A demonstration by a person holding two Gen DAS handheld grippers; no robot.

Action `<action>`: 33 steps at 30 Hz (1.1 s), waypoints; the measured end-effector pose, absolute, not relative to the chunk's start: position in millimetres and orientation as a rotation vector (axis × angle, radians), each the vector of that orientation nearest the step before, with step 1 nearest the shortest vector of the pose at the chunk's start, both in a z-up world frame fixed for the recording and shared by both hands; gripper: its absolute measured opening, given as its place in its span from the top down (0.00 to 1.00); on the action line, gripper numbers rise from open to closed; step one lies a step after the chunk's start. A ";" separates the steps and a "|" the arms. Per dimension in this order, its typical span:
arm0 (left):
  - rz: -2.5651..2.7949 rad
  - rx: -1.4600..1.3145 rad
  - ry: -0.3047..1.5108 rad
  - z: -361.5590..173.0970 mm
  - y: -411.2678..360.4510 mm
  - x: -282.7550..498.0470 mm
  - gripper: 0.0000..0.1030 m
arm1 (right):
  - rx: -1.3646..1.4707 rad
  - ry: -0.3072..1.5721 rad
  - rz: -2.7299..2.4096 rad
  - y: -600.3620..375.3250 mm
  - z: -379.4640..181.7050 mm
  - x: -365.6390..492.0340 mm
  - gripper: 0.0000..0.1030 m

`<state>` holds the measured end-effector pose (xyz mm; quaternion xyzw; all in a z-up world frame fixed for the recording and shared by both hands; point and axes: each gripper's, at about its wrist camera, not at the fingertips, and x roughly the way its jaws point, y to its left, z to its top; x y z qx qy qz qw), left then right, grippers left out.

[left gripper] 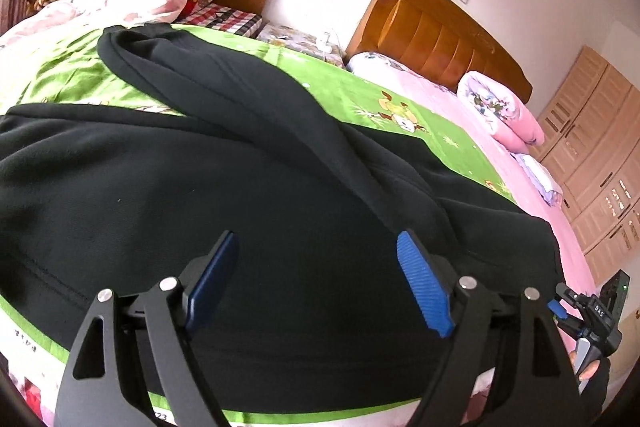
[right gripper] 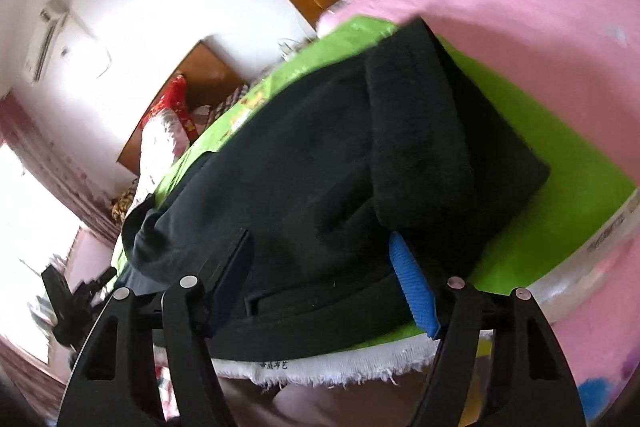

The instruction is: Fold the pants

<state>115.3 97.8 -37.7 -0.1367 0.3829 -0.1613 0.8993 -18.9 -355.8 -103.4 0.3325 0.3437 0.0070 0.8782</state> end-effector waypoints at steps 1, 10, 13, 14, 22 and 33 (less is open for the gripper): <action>-0.330 -0.281 0.795 -37.9 98.2 116.2 0.21 | 0.670 0.739 0.013 -353.2 -101.6 -18.1 0.33; -0.353 -0.257 0.820 -40.4 90.7 119.1 0.19 | 0.690 0.655 -0.101 -357.9 -105.9 -19.0 0.60; -0.372 -0.296 0.846 -35.8 93.7 131.0 0.11 | 0.681 0.633 -0.123 -361.1 -110.5 -28.4 0.79; -0.377 -0.319 0.851 -33.2 94.2 136.0 0.11 | 0.686 0.626 -0.120 -362.1 -112.7 -31.0 0.81; -0.307 -0.393 1.043 -40.5 74.4 227.6 0.66 | 0.663 0.597 -0.122 -357.9 -108.4 -31.9 0.82; -0.382 -0.287 0.650 30.7 89.9 105.3 0.91 | 0.582 0.486 -0.089 -371.7 -64.1 -42.9 0.86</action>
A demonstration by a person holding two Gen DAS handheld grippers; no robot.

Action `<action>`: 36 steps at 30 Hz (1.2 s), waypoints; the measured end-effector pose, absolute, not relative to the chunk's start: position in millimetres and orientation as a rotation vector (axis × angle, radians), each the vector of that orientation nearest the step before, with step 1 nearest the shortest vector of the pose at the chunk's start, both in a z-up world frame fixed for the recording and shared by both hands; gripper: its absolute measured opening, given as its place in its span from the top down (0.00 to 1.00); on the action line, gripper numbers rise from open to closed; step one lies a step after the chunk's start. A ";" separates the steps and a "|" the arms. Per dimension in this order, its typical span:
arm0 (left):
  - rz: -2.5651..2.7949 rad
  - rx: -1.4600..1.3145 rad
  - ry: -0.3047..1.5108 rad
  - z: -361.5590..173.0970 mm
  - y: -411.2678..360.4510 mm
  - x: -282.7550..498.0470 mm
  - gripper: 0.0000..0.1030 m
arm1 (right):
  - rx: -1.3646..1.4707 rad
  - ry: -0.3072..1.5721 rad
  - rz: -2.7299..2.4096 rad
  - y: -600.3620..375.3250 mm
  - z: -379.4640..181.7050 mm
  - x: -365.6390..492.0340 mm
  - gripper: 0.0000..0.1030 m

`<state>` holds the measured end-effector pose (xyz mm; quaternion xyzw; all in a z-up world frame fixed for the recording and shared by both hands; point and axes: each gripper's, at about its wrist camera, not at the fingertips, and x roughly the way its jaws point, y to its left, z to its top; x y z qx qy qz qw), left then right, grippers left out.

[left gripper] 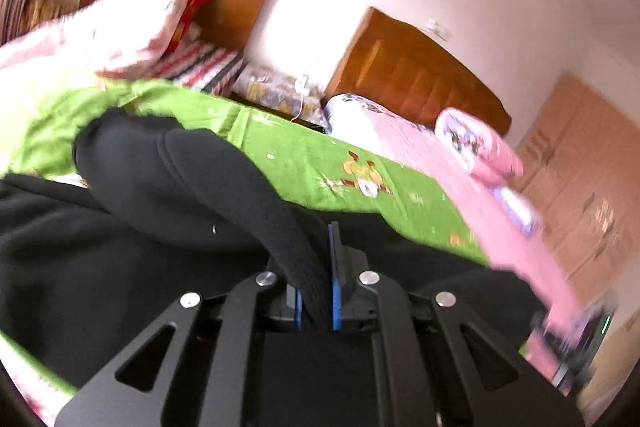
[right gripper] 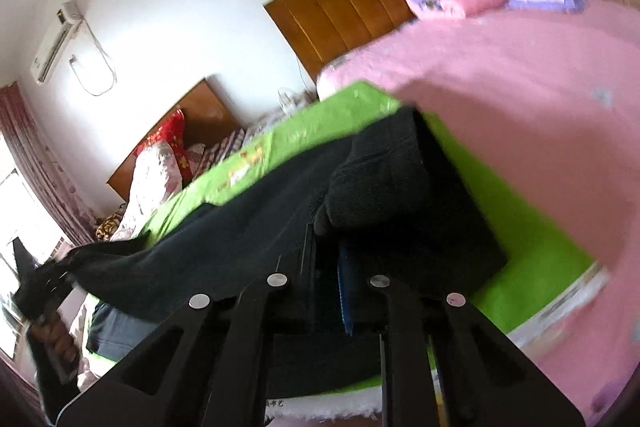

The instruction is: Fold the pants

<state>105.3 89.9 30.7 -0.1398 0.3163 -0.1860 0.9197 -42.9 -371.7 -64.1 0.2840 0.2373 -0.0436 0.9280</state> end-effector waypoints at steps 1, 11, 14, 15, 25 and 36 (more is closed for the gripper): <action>-0.377 -0.248 0.664 23.2 88.9 90.8 0.89 | 0.588 0.502 -0.079 -377.2 -67.0 -46.4 0.86; -0.378 -0.225 0.852 -62.3 99.1 74.5 0.85 | 0.691 0.600 -0.115 -391.5 -112.8 -69.7 0.86; -0.385 -0.241 0.864 -63.8 94.7 81.4 0.56 | 0.709 0.586 -0.131 -389.2 -109.4 -70.3 0.86; -0.380 -0.242 0.860 -63.4 95.2 81.1 0.48 | 0.709 0.580 -0.134 -387.9 -109.1 -71.2 0.86; -0.399 -0.245 0.856 -63.1 91.4 82.0 0.33 | 0.796 0.594 -0.105 -390.9 -120.4 -60.5 0.84; -0.420 -0.218 0.819 -49.8 89.1 74.2 0.88 | 0.725 0.459 -0.107 -382.5 -93.4 -77.0 0.89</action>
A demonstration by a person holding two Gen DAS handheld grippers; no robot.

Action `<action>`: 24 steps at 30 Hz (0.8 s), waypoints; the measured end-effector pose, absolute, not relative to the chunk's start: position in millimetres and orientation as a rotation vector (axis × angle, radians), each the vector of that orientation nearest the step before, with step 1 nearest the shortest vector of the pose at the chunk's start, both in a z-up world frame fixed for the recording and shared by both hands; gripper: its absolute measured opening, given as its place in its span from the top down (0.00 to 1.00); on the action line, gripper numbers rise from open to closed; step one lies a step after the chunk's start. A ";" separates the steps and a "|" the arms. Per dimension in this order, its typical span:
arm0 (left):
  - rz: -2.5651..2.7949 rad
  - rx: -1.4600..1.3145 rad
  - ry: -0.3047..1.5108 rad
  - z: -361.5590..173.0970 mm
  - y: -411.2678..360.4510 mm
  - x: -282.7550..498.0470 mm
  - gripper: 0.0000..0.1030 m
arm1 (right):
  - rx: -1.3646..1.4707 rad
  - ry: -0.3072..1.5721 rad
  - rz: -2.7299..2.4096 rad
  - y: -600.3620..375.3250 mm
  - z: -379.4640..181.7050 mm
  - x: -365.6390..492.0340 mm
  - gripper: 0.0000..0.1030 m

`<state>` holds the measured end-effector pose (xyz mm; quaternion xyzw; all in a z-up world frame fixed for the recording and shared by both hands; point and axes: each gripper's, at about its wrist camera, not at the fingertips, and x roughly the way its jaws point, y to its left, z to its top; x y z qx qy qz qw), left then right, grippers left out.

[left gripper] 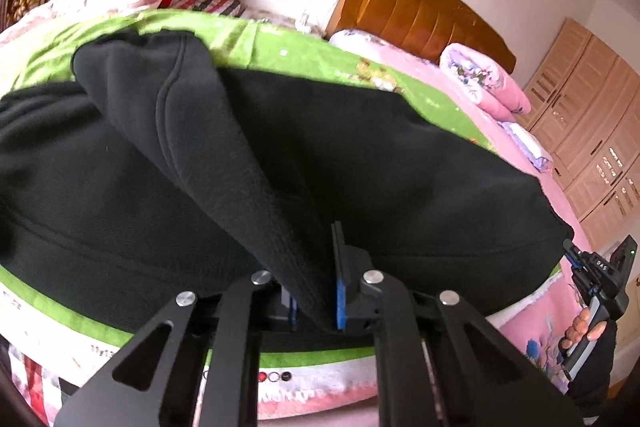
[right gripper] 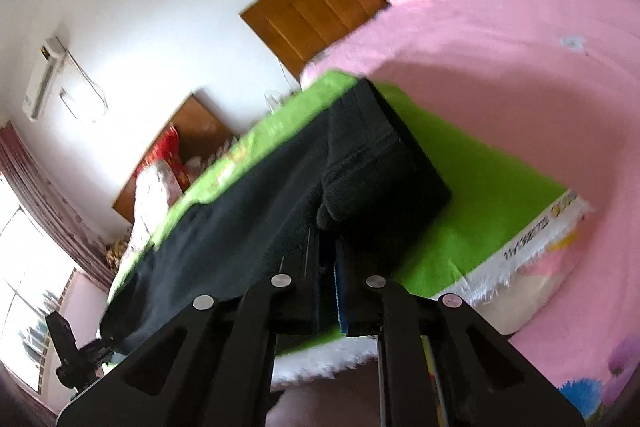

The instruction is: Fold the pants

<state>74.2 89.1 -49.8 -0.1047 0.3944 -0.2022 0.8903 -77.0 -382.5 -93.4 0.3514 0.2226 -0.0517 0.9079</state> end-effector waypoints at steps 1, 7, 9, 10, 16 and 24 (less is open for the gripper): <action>-0.425 -0.219 0.814 -46.6 89.4 73.4 0.88 | 0.712 0.445 -0.113 -380.4 -86.4 -81.2 0.89; -0.410 -0.181 0.882 -64.3 85.3 78.0 0.86 | 0.725 0.524 -0.182 -380.4 -103.3 -84.4 0.89; -0.413 -0.192 0.871 -67.7 87.5 77.2 0.84 | 0.735 0.558 -0.167 -384.0 -119.2 -77.5 0.89; -0.417 -0.190 0.873 -67.8 87.8 78.1 0.82 | 0.749 0.552 -0.157 -386.0 -123.0 -76.2 0.88; -0.443 -0.198 0.869 -66.5 90.6 76.4 0.52 | 0.746 0.597 -0.153 -391.1 -121.6 -77.2 0.63; -0.291 -0.105 0.706 -26.9 134.4 51.9 0.04 | 0.499 0.478 -0.138 -353.9 -58.4 -100.9 0.27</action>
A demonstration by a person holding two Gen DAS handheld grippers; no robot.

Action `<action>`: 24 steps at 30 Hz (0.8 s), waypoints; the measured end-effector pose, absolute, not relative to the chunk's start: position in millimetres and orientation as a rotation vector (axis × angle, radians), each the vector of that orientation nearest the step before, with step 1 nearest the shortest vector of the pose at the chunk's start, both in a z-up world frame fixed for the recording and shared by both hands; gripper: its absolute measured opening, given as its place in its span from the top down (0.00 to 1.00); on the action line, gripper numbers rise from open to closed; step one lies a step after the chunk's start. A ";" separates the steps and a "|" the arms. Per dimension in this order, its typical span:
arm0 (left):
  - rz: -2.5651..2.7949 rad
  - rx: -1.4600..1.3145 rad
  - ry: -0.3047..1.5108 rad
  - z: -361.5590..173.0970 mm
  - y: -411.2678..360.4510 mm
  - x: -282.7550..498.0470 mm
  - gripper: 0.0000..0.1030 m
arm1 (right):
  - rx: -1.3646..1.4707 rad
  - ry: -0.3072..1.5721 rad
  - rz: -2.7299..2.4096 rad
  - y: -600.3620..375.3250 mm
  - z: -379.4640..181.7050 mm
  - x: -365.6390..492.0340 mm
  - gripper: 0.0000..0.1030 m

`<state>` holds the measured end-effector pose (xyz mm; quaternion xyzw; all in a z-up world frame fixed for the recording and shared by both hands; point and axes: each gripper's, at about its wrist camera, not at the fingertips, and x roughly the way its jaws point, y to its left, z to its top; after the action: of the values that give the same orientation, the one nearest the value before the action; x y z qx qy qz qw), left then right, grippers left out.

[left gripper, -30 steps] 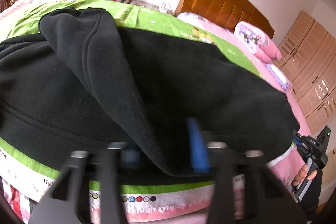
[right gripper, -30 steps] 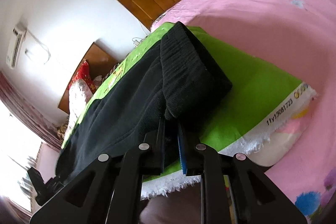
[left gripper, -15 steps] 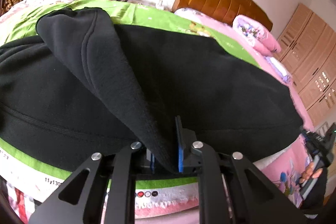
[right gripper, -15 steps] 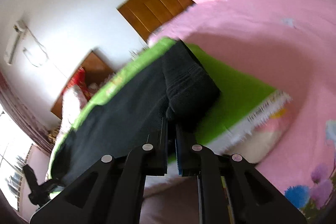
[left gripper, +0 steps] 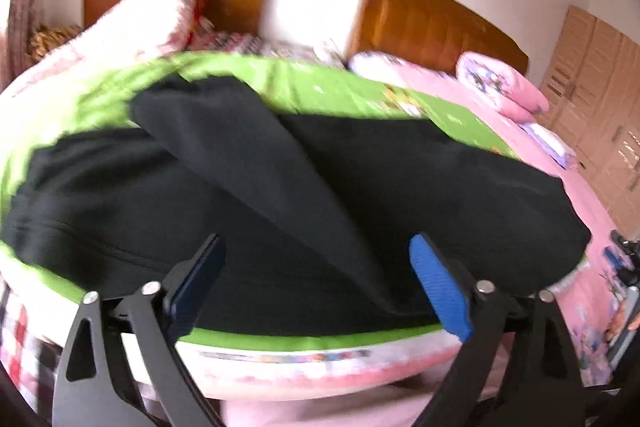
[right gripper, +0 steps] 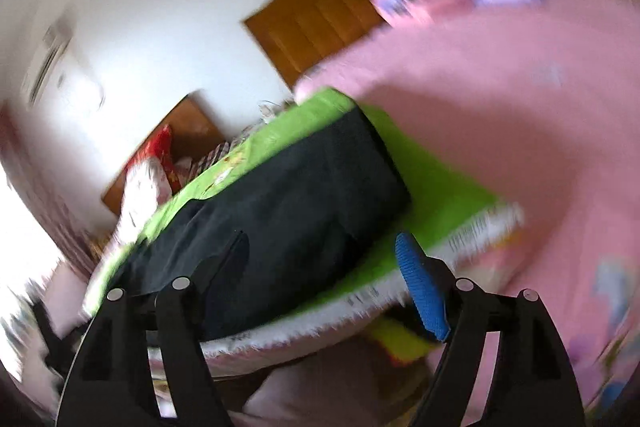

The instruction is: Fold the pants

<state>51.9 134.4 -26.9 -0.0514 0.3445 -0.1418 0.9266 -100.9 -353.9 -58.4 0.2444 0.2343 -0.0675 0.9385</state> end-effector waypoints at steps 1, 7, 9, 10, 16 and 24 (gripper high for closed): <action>-0.240 -0.105 0.684 -22.1 146.7 52.6 0.02 | 0.441 0.489 -0.099 -336.8 -51.1 -87.2 0.26; -0.051 -0.139 0.729 -17.9 202.8 77.7 0.02 | 0.283 0.646 0.226 -214.0 -44.8 19.1 0.25; 0.030 -0.120 0.742 -20.9 227.6 86.4 0.02 | 0.228 0.653 0.318 -173.2 -39.8 41.5 0.25; 0.057 -0.150 0.746 -23.4 249.0 89.9 0.02 | 0.178 0.658 0.376 -146.2 -35.2 54.8 0.24; 0.140 -0.318 0.775 -30.9 351.0 129.1 0.06 | 0.004 0.693 0.575 -52.4 -23.0 117.4 0.20; 0.142 -0.344 0.951 -54.2 421.4 185.8 0.12 | 0.192 0.805 0.662 -3.4 -32.9 202.9 0.20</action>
<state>185.8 421.4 -54.2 -0.1648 0.4553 0.0677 0.8723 202.9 -3.4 -32.9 0.0915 0.3839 0.3156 0.8629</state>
